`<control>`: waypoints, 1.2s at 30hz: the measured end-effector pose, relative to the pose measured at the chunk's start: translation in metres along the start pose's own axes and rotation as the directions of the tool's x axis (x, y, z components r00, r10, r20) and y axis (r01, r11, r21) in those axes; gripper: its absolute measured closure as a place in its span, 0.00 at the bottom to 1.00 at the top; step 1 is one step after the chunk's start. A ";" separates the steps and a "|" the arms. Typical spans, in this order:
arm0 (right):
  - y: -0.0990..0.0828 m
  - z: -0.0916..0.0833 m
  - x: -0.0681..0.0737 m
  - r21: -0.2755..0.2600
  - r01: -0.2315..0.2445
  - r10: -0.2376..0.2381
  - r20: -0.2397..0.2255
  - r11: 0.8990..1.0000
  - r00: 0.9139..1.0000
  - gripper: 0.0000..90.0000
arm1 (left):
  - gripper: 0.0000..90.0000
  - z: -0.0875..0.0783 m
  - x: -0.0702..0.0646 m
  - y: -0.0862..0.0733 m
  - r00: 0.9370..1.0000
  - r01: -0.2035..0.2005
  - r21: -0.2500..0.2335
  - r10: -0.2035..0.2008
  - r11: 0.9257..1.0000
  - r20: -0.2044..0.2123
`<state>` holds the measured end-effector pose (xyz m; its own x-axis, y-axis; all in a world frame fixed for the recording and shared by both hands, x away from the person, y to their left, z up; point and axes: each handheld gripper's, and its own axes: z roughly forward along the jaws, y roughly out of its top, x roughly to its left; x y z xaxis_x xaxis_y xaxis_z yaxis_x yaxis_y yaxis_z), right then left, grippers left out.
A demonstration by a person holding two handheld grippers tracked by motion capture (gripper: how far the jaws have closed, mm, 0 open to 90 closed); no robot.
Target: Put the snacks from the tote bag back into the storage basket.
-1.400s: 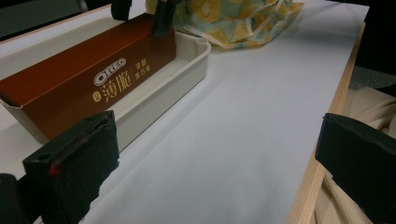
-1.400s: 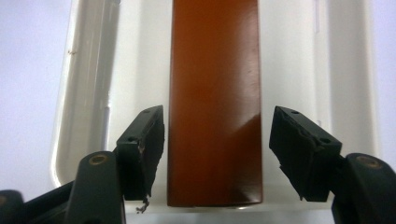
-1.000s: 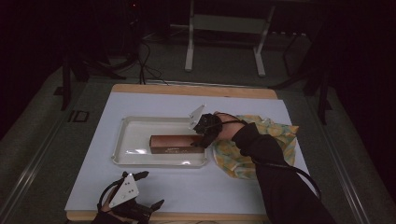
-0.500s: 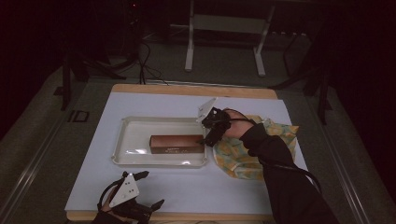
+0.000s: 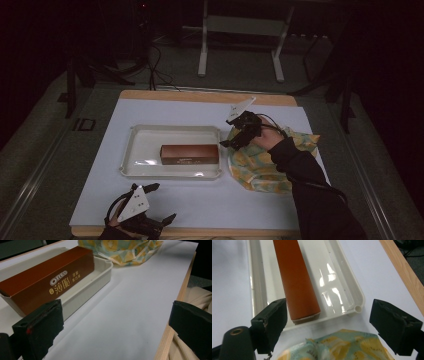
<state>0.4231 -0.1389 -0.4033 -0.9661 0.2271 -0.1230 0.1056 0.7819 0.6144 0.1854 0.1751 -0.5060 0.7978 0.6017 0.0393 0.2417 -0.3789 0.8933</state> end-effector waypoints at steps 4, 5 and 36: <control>-0.011 -0.006 -0.002 -0.014 -0.025 0.024 -0.013 1.000 1.000 0.17 | 0.00 0.000 0.000 0.000 1.000 0.000 0.001 0.000 1.000 0.000; -0.013 -0.007 -0.002 -0.016 -0.028 0.028 -0.010 0.999 1.000 0.17 | 0.00 0.000 0.000 0.000 1.000 0.001 0.000 -0.001 1.000 0.000; -0.082 -0.070 0.018 -0.234 -0.218 0.267 0.206 0.948 0.942 0.16 | 0.00 0.001 -0.001 0.000 1.000 -0.006 0.007 0.006 1.000 0.005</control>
<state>0.3807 -0.2391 -0.4013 -0.8329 0.5419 -0.1120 0.2552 0.5558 0.7912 0.1853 0.1737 -0.5065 0.8021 0.5956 0.0427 0.2406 -0.3878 0.8898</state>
